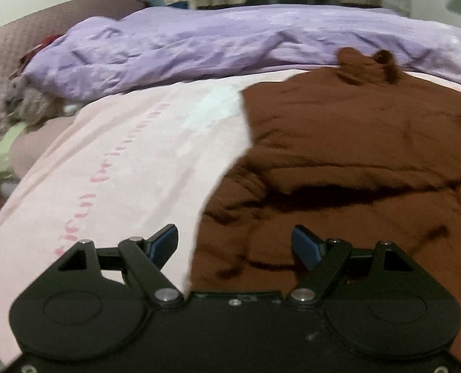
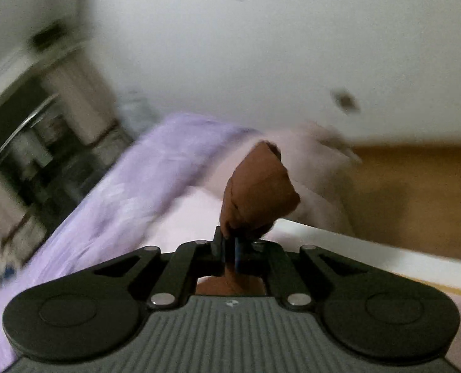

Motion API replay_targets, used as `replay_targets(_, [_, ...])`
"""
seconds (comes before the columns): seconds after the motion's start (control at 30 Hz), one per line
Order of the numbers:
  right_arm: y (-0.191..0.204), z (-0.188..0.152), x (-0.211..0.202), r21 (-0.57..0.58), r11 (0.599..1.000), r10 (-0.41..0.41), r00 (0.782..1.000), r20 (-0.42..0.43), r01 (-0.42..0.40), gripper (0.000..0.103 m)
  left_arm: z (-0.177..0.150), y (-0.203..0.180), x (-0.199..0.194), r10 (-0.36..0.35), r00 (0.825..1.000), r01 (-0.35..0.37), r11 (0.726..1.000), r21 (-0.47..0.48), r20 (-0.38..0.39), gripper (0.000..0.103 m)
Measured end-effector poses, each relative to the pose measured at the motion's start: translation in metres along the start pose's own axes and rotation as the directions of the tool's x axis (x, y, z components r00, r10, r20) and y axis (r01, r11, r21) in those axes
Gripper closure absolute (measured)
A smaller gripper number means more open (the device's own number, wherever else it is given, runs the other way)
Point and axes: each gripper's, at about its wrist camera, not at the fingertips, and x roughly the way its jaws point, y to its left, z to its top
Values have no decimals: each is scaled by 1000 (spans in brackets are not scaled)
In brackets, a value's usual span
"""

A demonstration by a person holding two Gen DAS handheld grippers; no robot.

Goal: Fold large clothes
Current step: 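Grasp the other sleeve with the right tool and fold it across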

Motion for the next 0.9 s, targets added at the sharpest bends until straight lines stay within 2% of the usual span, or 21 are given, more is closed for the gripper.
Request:
replay_targets(0.07, [57,-18,-21,-124,990,68,997,37,-63,98,6,1,3,34,999,-33,999,-18,10,21])
replay_targets(0.17, [140,-65,-51,-260,947,203,979,23,-190,98,14,0,6,15,1000,-15,1000,-8,24,21])
replay_targets(0.27, [212,-118,-72,-341,881,330,943,-51,-327,98,25,-1,13,59,998,-59,998,6,3,21])
replay_targets(0.33, [254,-155,-87,-396,834,384,919,-86,-385,98,33,1,18,66,998,-66,998,-8,2,21])
replay_targets(0.43, [303,-211,-103,-389,793,438,882,-172,-469,98,42,4,26,55,998,-54,998,-30,6,21])
replay_targets(0.5, [326,-244,-109,-391,770,453,864,-220,-504,98,46,3,33,69,998,-68,997,-22,12,21])
replay_targets(0.6, [347,-293,-120,-416,745,446,853,-272,-522,98,47,3,44,82,997,-82,996,-35,14,21])
replay_targets(0.73, [357,-325,-115,-399,732,438,830,-344,-552,98,43,10,57,55,998,-56,996,-75,-10,19])
replay_targets(0.8, [361,-332,-112,-410,727,435,831,-346,-551,98,40,12,62,50,999,-50,996,-78,-6,19])
replay_targets(0.9, [360,-351,-96,-392,742,406,830,-382,-543,98,36,13,65,49,999,-48,996,-79,4,16])
